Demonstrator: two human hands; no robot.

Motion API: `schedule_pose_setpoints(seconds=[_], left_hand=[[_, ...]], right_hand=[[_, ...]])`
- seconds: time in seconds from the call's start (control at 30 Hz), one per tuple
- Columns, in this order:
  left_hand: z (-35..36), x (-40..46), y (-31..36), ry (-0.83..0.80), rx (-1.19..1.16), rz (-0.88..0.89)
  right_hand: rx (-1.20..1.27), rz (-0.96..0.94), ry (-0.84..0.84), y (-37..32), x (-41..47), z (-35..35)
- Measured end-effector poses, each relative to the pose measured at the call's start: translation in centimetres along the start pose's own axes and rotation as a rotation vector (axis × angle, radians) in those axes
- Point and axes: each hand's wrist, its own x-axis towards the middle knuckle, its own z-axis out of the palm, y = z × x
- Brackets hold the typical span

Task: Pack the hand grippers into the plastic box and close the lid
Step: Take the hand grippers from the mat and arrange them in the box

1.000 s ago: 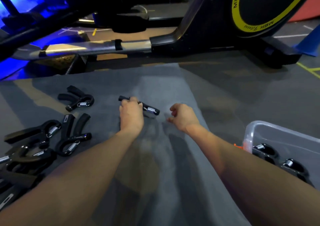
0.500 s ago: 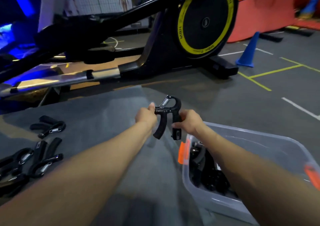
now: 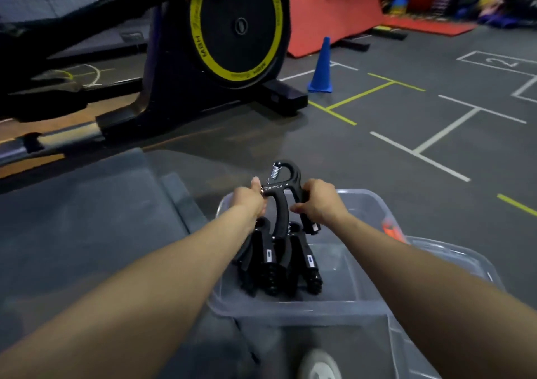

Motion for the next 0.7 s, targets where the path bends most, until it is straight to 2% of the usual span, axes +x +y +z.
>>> schedule_pose_setpoints(seconds=[0.07,0.17,0.23,0.33,0.53,0.7], left_hand=[[1.9,0.2,-1.1,-0.061,0.206,0.040],[3.4,-0.1,-3.2,-0.101,0.752,0.255],[4.0,0.2,-4.9,-0.204,0.953,0.363],[4.9,0.7,-7.2,-0.318,1.087,0.427],[6.6,2.4,-9.7,-0.449,1.263,0.390],[6.6,3.9,-10.7,-0.534,1.280,0.365]], right_hand=[[-0.029,0.058,0.018,2.2,0.3,-0.6],[-0.115,0.135,0.067,5.0,0.8,-0.9],[-0.214,0.165,0.106,6.6,1.2,-0.7],[-0.324,0.176,0.115,8.4,1.8,0.0],[-0.480,0.176,0.043,11.1,2.4,2.1],[-0.491,0.223,-0.022,13.3,3.1,4.2]])
